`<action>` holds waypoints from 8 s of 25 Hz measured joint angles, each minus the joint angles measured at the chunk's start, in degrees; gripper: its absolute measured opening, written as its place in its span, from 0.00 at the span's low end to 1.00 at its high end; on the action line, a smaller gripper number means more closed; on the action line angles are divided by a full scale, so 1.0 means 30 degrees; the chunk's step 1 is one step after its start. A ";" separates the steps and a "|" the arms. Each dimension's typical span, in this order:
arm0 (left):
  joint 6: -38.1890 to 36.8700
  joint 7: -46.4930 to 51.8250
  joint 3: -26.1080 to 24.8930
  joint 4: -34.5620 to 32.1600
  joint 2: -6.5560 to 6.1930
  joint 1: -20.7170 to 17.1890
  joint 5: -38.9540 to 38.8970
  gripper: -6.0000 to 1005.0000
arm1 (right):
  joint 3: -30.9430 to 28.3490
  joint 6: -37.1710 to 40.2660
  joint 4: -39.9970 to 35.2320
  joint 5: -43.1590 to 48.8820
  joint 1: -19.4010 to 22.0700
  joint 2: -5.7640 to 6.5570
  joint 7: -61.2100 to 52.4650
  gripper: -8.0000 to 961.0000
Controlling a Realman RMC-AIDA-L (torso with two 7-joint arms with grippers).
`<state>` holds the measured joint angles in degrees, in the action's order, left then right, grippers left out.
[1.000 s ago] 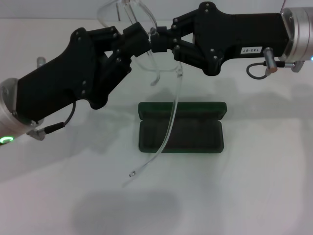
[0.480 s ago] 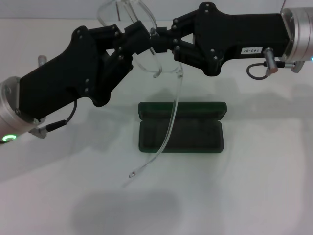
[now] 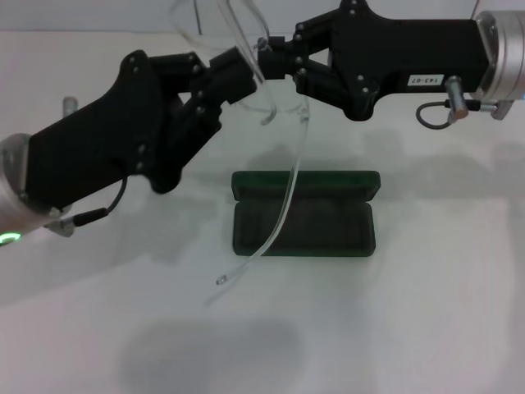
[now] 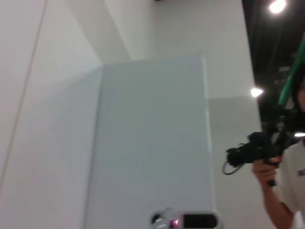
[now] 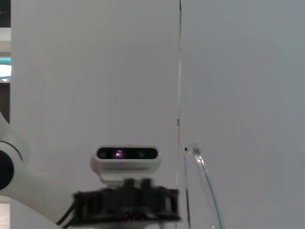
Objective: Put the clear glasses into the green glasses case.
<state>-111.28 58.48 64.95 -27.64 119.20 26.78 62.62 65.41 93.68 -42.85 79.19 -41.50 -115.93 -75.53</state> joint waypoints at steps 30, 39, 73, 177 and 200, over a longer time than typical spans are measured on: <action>-0.1414 -0.1047 0.4367 0.0729 0.0301 0.1080 0.0708 0.07 | -0.3419 0.5359 0.6411 -0.7185 -0.0359 -0.0036 0.3480 0.07; -0.1071 -0.1606 0.5471 0.0748 0.0203 0.1747 -0.1318 0.07 | 0.1101 0.5424 0.9016 -0.9611 -0.1155 -0.0088 0.4959 0.07; -0.0907 -0.2524 0.3766 0.1564 0.0229 0.1162 -0.2154 0.07 | 0.3325 0.4138 0.8777 -0.9726 -0.1090 -0.0087 0.5022 0.07; 0.0271 -0.2647 0.3046 0.2100 0.0140 0.1269 -0.3006 0.07 | 0.6197 0.1875 0.8599 -0.9975 -0.1232 -0.0047 0.5980 0.07; 0.0124 -0.2647 0.3122 0.2048 0.0113 0.1118 -0.2774 0.07 | 0.6063 0.1798 0.8599 -1.0326 -0.0903 -0.0063 0.6222 0.07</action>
<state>-110.91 50.54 74.32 -21.49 119.53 30.13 54.30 83.60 99.08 -17.05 48.21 -44.21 -116.12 -56.86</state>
